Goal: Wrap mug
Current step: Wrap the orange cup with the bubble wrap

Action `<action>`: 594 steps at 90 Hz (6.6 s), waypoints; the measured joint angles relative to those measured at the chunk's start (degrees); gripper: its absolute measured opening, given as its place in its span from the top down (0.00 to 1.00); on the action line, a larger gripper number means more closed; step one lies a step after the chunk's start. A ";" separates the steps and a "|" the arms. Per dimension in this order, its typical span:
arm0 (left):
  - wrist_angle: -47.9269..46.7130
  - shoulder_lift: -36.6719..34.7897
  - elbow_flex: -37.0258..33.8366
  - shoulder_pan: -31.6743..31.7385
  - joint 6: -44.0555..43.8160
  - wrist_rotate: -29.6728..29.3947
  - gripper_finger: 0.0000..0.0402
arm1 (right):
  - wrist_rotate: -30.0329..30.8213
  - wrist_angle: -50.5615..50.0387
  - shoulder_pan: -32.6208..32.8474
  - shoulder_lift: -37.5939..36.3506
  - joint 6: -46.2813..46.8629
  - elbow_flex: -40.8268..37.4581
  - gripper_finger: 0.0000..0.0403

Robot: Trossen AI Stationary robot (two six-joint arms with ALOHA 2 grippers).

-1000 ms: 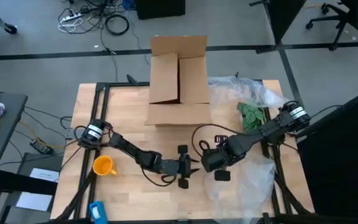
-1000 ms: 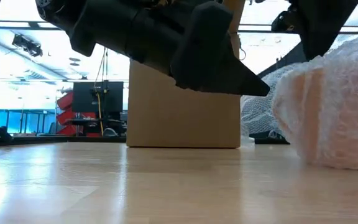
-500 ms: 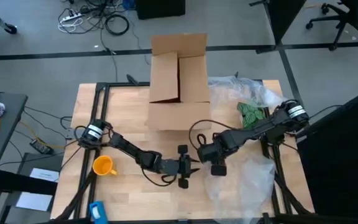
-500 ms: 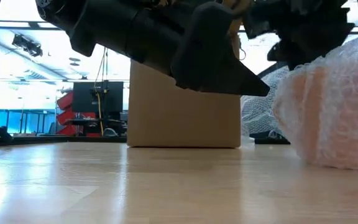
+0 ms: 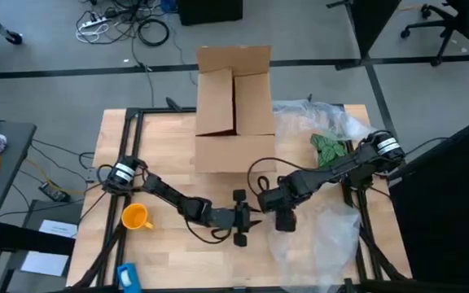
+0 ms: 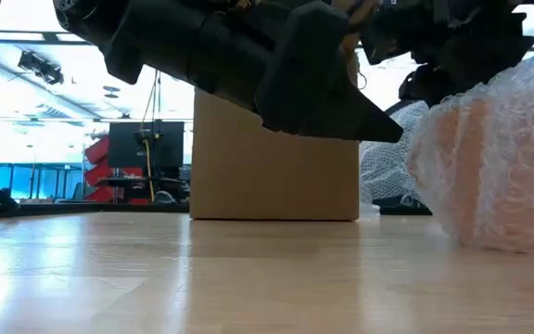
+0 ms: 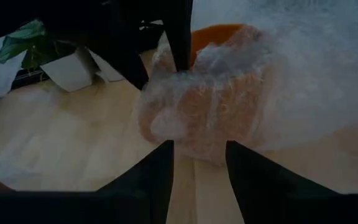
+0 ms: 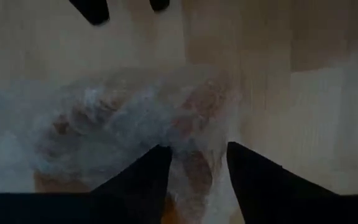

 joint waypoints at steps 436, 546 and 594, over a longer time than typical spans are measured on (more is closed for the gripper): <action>-31.58 -3.91 -3.58 19.85 6.40 16.23 0.67 | 35.53 64.94 13.92 26.37 -22.53 10.38 1.00; -53.58 -48.07 -13.60 -5.14 -18.15 4.12 0.67 | 40.60 73.02 11.38 37.34 3.07 10.66 0.97; -15.26 -28.41 -29.24 -14.62 -25.10 -1.50 0.67 | 32.72 68.83 10.18 36.27 6.40 10.36 0.72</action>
